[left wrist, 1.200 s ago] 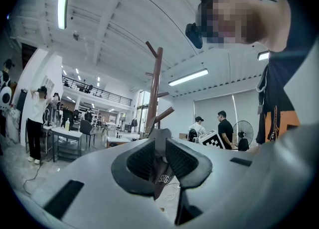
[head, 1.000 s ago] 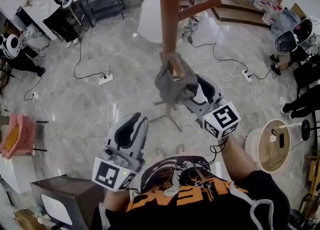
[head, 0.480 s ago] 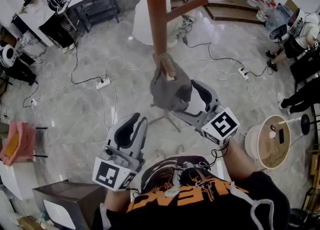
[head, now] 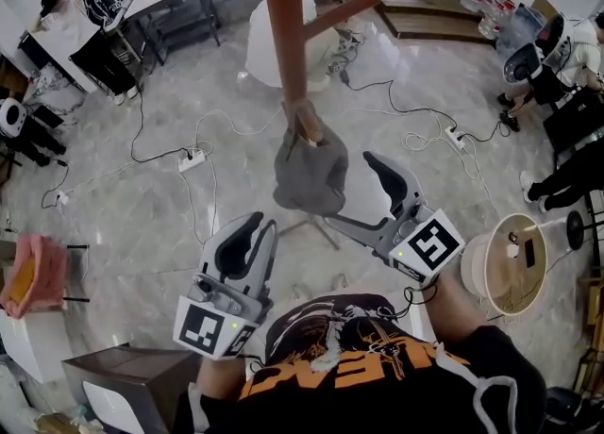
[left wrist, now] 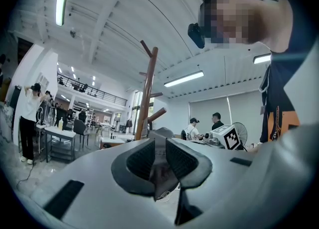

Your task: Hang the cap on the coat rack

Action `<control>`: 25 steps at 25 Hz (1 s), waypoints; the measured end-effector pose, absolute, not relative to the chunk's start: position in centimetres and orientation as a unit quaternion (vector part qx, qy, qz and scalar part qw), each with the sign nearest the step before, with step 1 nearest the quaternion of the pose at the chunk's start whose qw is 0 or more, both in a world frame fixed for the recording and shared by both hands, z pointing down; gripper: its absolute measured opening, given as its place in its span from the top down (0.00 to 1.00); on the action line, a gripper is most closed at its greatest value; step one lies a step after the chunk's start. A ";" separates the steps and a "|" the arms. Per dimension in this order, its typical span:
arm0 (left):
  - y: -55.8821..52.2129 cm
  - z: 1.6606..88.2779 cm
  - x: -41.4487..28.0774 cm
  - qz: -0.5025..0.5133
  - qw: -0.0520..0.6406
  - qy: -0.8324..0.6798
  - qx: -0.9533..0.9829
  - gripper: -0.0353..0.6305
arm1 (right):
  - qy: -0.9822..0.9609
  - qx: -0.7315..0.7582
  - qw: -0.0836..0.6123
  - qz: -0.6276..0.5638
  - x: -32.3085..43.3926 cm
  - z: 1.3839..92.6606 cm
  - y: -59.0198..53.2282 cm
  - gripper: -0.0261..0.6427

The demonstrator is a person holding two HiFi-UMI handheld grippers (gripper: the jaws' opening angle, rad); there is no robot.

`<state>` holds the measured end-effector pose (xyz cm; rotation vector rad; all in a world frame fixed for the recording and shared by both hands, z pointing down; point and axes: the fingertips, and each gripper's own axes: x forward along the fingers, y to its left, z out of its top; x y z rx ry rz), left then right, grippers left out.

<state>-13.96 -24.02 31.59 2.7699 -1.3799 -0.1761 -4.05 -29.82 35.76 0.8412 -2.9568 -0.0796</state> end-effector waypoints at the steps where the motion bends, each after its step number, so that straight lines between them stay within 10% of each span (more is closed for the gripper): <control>1: -24.1 31.5 -14.0 -0.057 0.022 -0.444 0.894 0.82 | -0.962 0.271 0.031 -0.023 -4.1 35.5 -29.7 0.25; 15: -23.3 30.6 -13.1 -0.060 0.013 -0.439 0.896 0.82 | -0.968 0.248 -0.001 -0.030 -3.2 32.1 -26.1 0.25; 25: -22.9 30.9 -12.6 -0.050 0.016 -0.429 0.902 0.82 | -0.968 0.246 -0.048 -0.017 -2.4 29.9 -24.3 0.61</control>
